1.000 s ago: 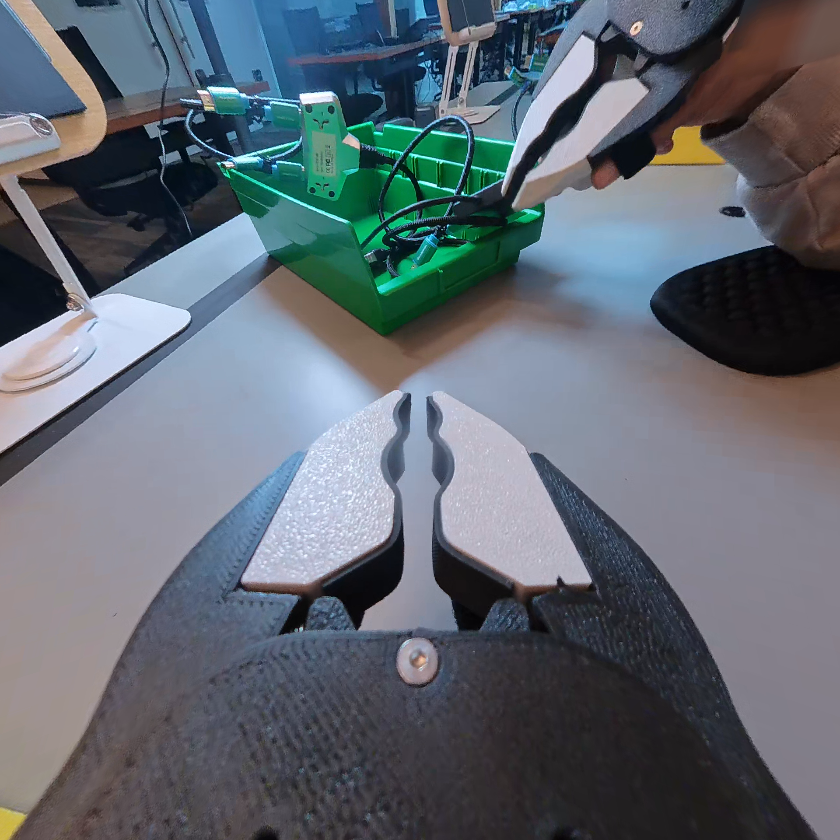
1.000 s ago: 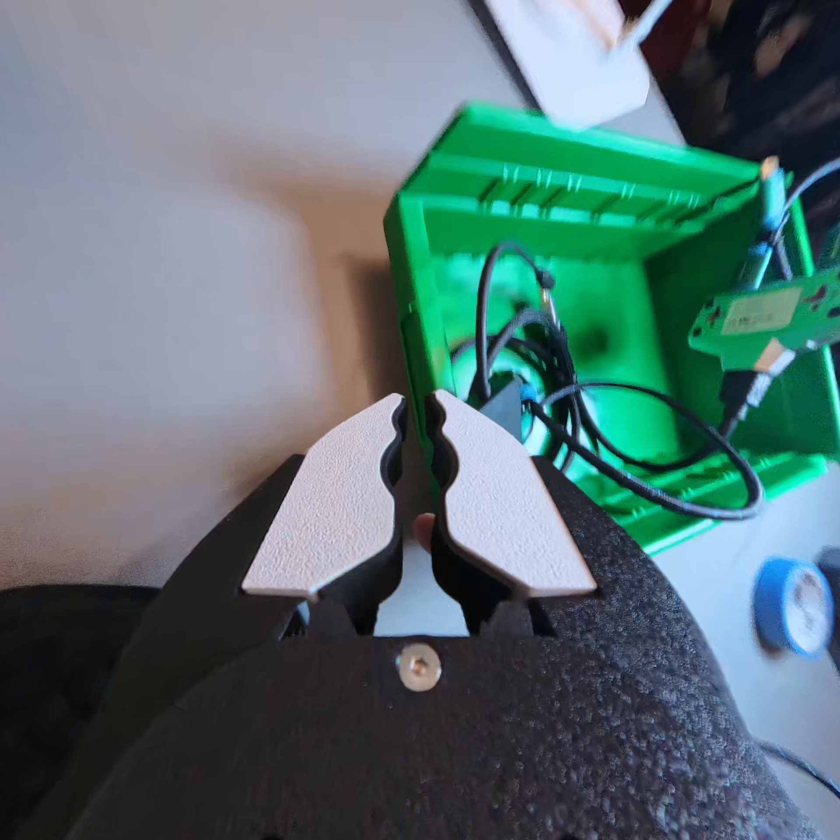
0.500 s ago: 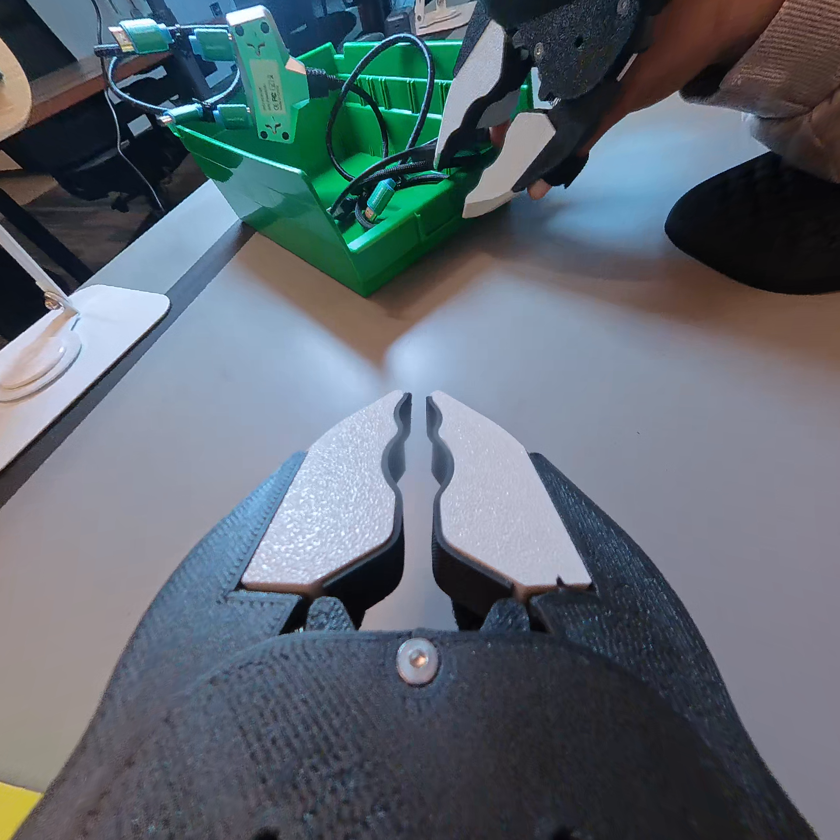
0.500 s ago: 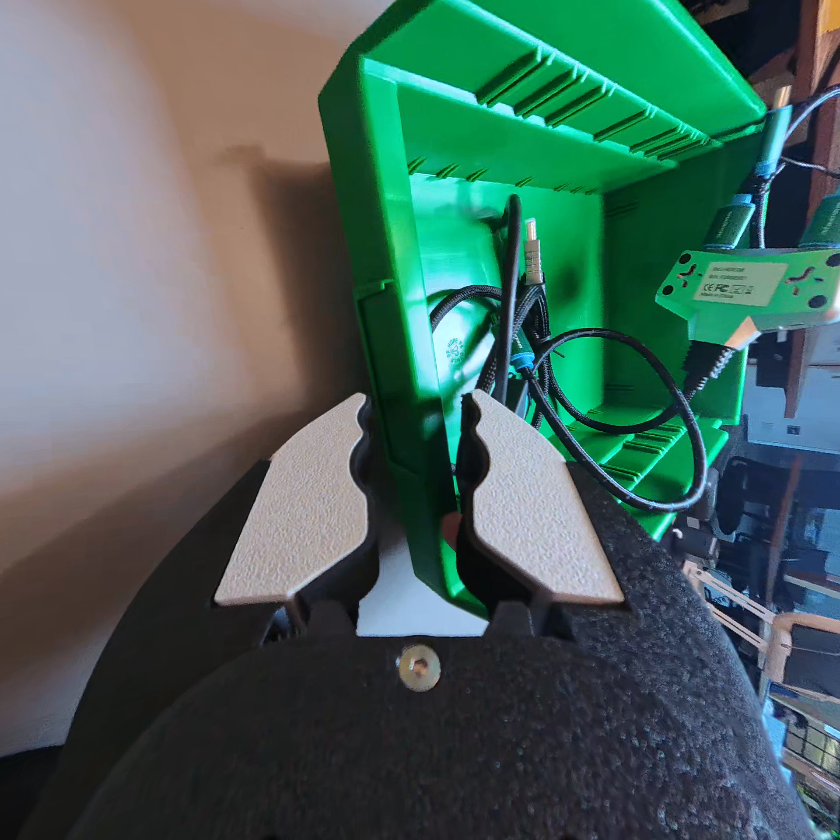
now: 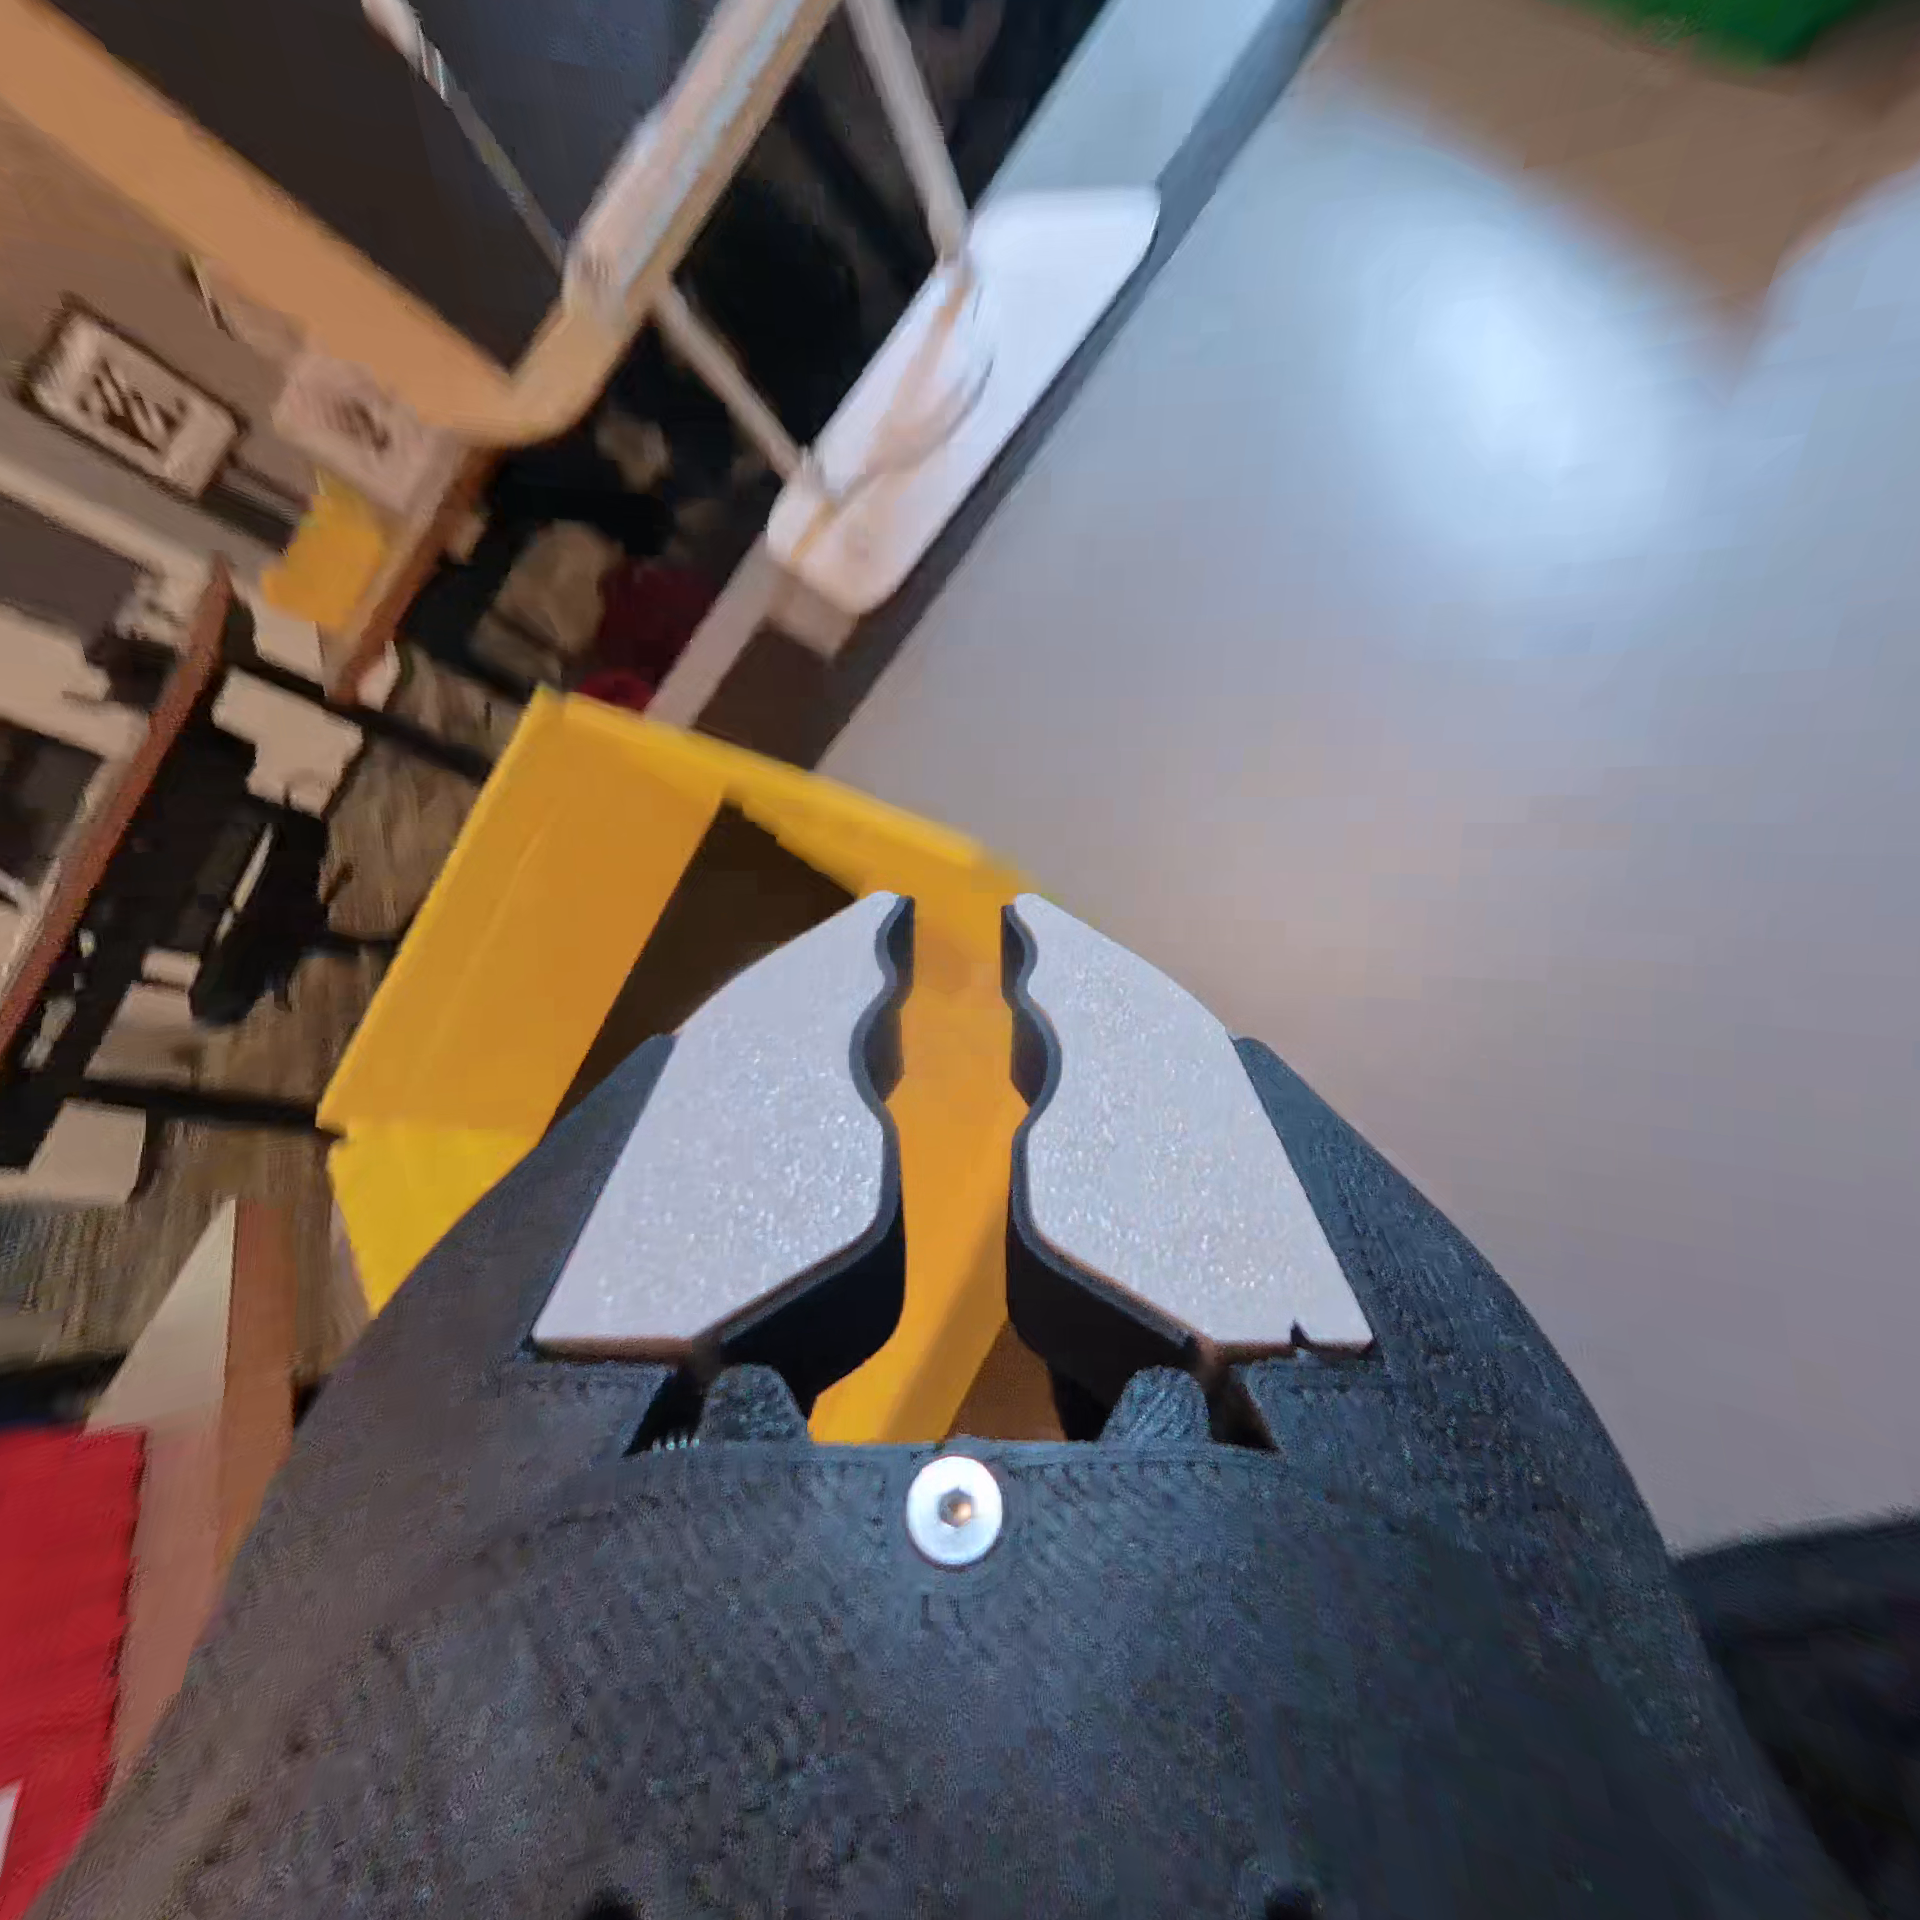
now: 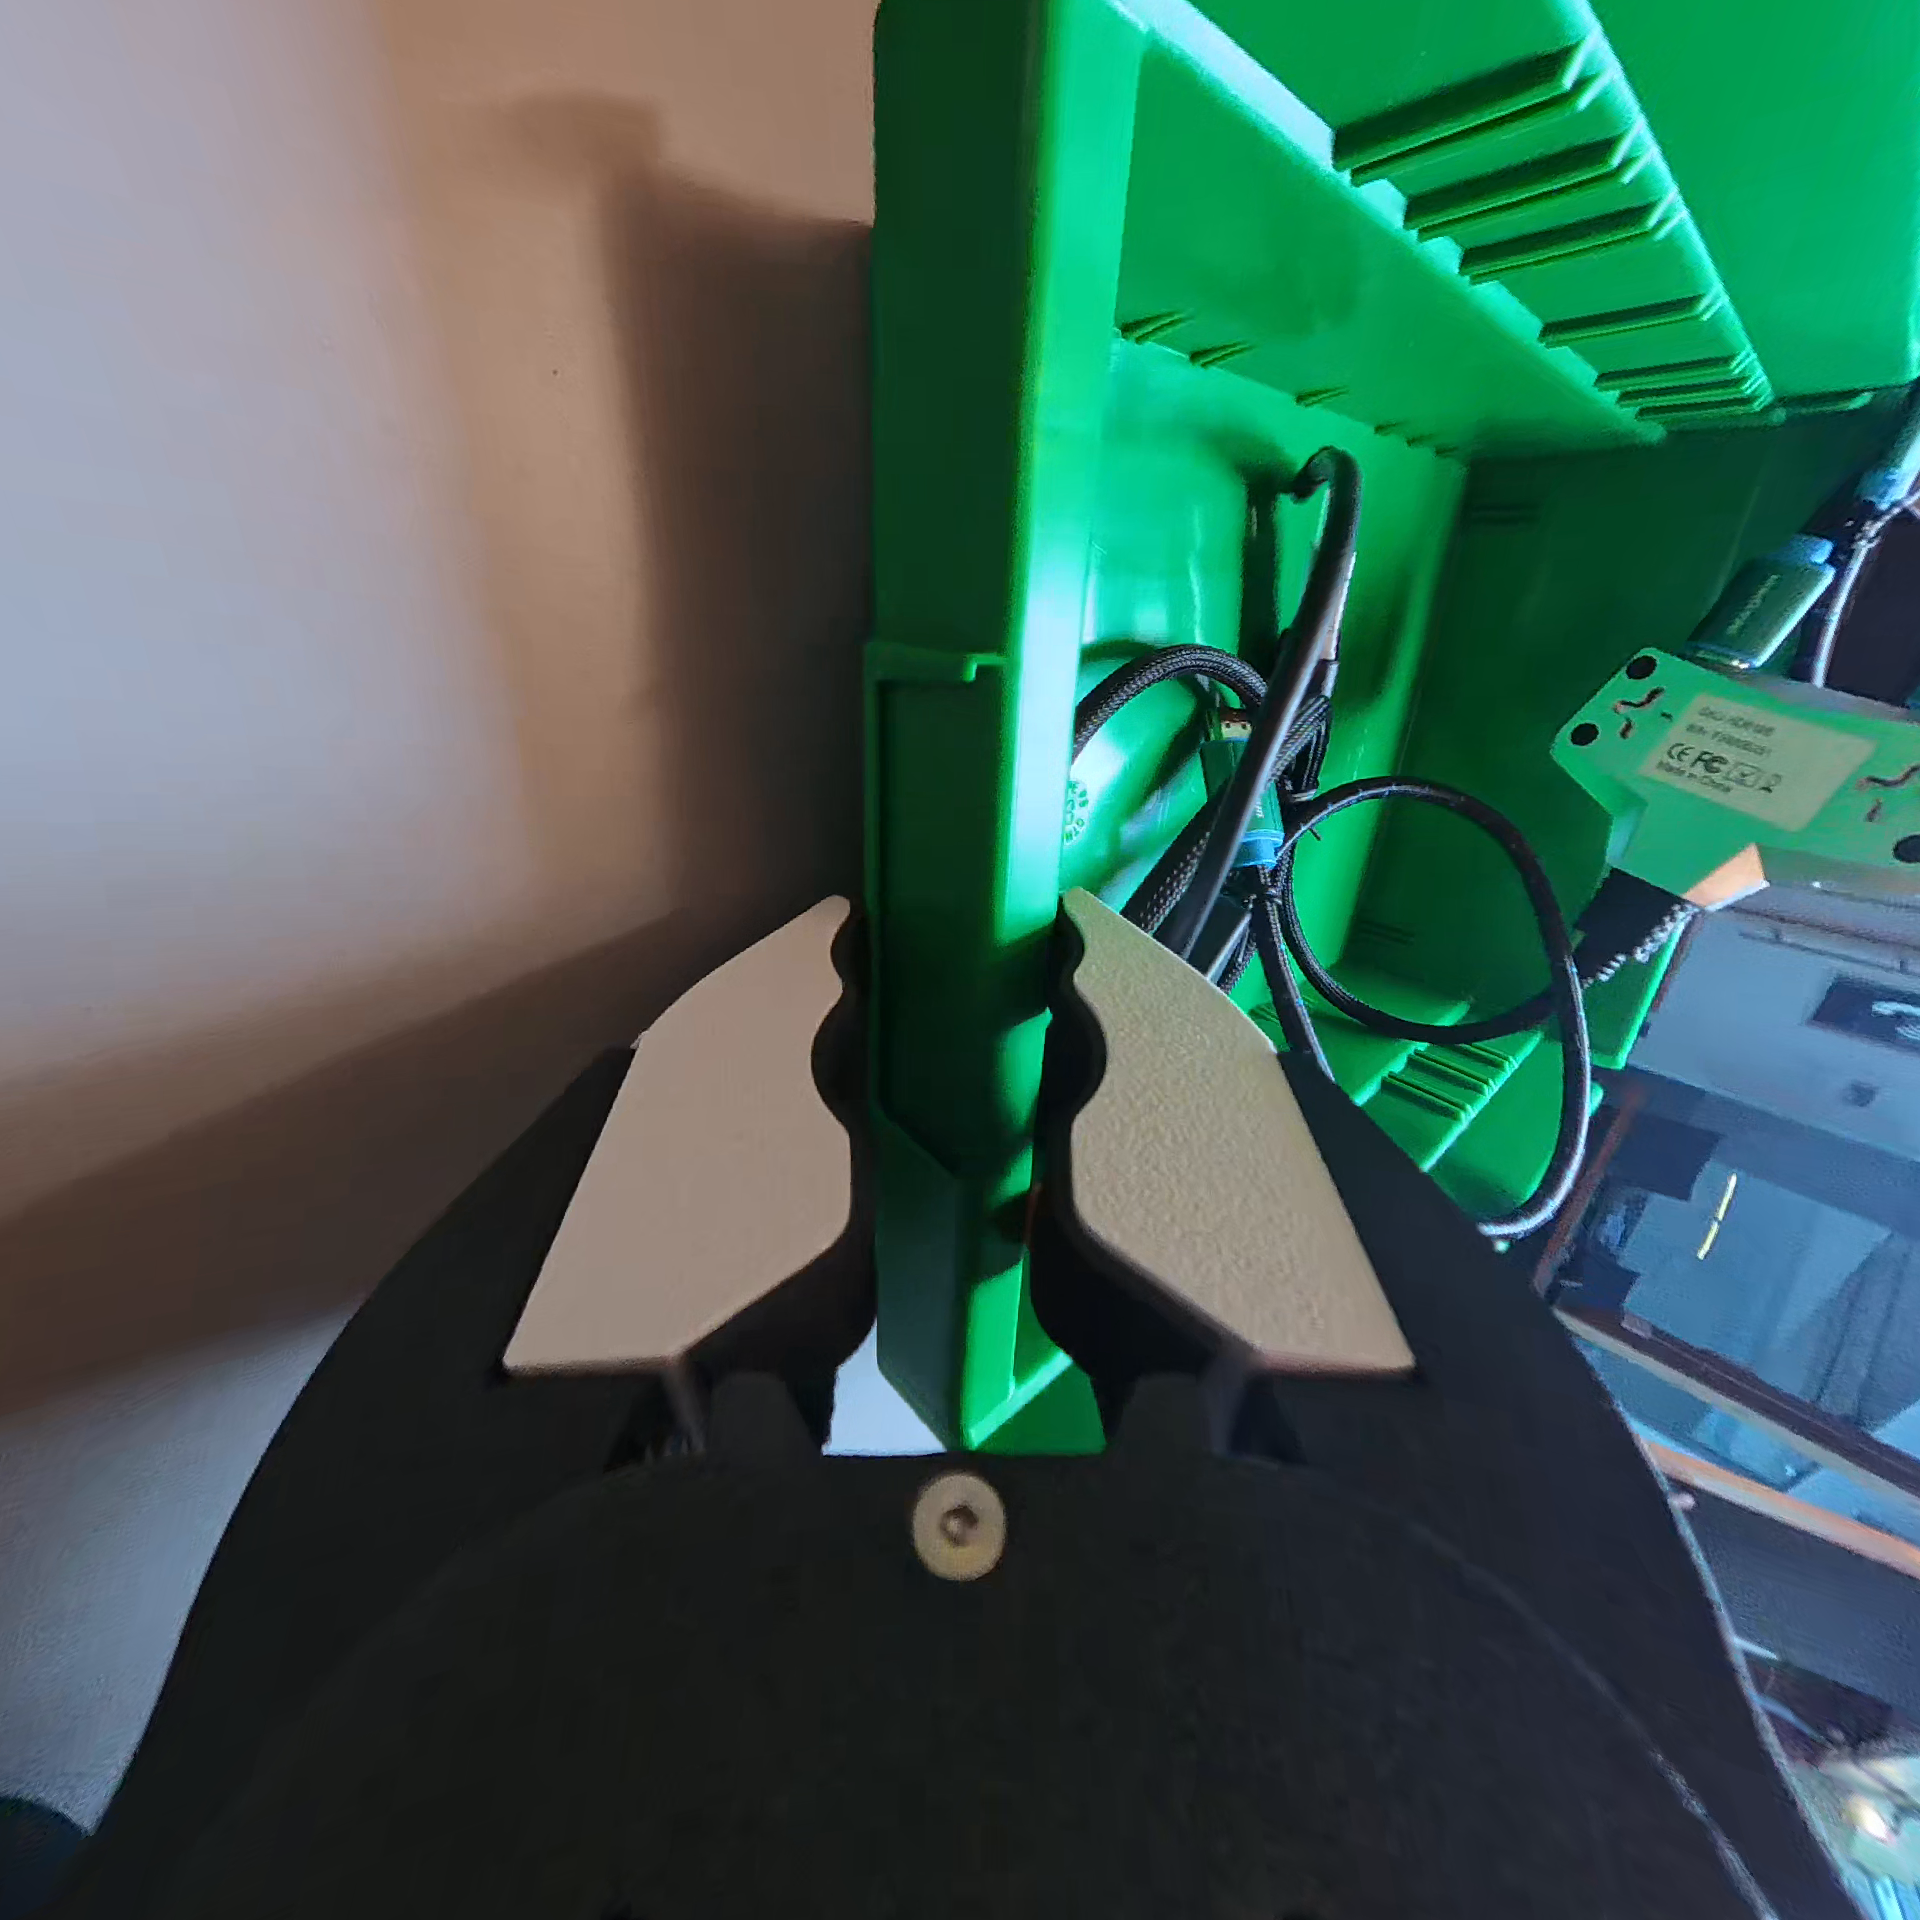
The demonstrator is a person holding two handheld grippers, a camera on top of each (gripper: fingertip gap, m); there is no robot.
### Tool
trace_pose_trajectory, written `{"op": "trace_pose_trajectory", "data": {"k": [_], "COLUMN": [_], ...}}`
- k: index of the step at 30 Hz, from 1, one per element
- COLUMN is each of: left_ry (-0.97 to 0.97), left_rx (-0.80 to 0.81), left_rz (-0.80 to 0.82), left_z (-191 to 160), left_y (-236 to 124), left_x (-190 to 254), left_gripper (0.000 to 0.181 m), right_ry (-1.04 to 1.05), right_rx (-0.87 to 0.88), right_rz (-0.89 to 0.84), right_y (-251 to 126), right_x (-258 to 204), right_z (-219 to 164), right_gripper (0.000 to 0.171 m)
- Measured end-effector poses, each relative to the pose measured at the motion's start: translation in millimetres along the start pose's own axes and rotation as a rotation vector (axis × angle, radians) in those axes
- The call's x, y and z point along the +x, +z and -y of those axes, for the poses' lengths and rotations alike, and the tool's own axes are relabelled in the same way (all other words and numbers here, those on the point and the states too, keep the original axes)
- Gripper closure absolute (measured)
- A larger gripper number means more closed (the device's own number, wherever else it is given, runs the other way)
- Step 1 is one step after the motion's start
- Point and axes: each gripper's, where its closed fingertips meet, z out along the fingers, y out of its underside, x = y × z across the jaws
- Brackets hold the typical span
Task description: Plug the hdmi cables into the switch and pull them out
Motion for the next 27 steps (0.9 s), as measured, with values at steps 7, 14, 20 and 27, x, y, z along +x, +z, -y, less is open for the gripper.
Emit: {"op": "trace_pose_trajectory", "data": {"k": [7, 14, 20, 27], "left_ry": [0.078, 0.291, 0.293, 0.45], "left_rx": [-0.277, -0.507, -0.325, -0.161], "left_rz": [-0.153, -0.112, -0.21, -0.192], "left_z": [-88, -125, -80, -18], "left_y": [21, 53, 60, 59], "left_x": [1, -3, 41, 90], "left_gripper": [0.145, 0.149, 0.151, 0.129], "right_ry": [-0.113, -0.265, 0.158, 0.748], "right_rx": [0.09, 0.269, 0.797, 0.795], "right_rz": [0.041, 0.054, 0.252, 0.193], "right_y": [-37, -92, -204, -175], "right_x": [-41, -97, -103, -33], "right_z": [7, -5, 3, -79], "right_gripper": [0.138, 0.138, 0.126, 0.12]}}
